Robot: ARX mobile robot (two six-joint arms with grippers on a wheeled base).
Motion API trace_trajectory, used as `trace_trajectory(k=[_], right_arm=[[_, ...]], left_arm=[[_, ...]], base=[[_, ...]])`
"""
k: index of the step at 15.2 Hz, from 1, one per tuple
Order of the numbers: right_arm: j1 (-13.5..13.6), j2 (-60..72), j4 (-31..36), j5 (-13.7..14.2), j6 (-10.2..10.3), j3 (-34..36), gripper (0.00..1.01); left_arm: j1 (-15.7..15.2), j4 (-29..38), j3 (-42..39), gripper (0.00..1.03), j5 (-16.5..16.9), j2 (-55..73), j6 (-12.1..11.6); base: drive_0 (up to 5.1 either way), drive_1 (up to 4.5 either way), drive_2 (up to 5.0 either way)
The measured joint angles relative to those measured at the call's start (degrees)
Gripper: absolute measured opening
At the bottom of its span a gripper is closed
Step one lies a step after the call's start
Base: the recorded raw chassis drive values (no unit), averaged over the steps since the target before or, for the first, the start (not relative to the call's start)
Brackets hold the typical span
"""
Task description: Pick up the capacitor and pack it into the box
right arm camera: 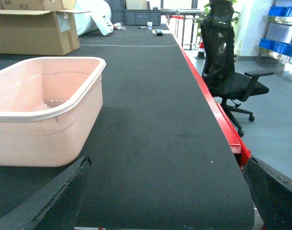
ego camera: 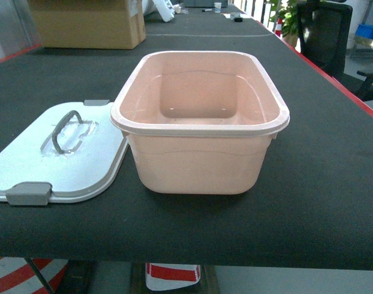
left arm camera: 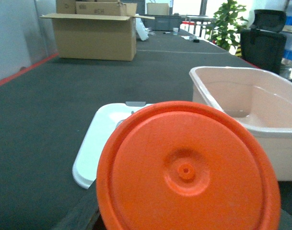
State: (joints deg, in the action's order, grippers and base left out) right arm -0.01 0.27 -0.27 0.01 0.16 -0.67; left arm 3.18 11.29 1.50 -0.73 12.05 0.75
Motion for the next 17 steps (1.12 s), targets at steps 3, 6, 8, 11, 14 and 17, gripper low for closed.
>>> trace_trajectory(k=[3, 6, 8, 11, 14, 17], right_arm=[[0.0, 0.0, 0.0, 0.0, 0.0, 0.0, 0.98], [0.0, 0.0, 0.0, 0.0, 0.0, 0.0, 0.98], [0.0, 0.0, 0.0, 0.0, 0.0, 0.0, 0.98], [0.0, 0.0, 0.0, 0.0, 0.0, 0.0, 0.98], [0.0, 0.0, 0.0, 0.0, 0.0, 0.0, 0.98], [0.0, 0.0, 0.0, 0.0, 0.0, 0.0, 0.98]], left_arm=[[14.8, 37.4, 17.5, 0.44, -9.4, 43.8, -0.2], [21.5, 37.9, 48.5, 0.44, -11.4, 79.4, -1.7], [22.8, 32.1, 62.1, 0.44, -10.7, 92.6, -1.9], [23.6, 30.0, 77.4, 0.62, -11.8, 105.6, -1.3], [23.1, 30.4, 78.1, 1.00, -12.6, 105.3, -1.2], [22.1, 44.5, 69.4, 0.98, -9.7, 102.2, -1.0]], base=[[0.0, 0.00, 0.0], [0.0, 0.00, 0.0], [0.0, 0.00, 0.0], [0.0, 0.00, 0.0], [0.0, 0.00, 0.0], [0.0, 0.00, 0.0]])
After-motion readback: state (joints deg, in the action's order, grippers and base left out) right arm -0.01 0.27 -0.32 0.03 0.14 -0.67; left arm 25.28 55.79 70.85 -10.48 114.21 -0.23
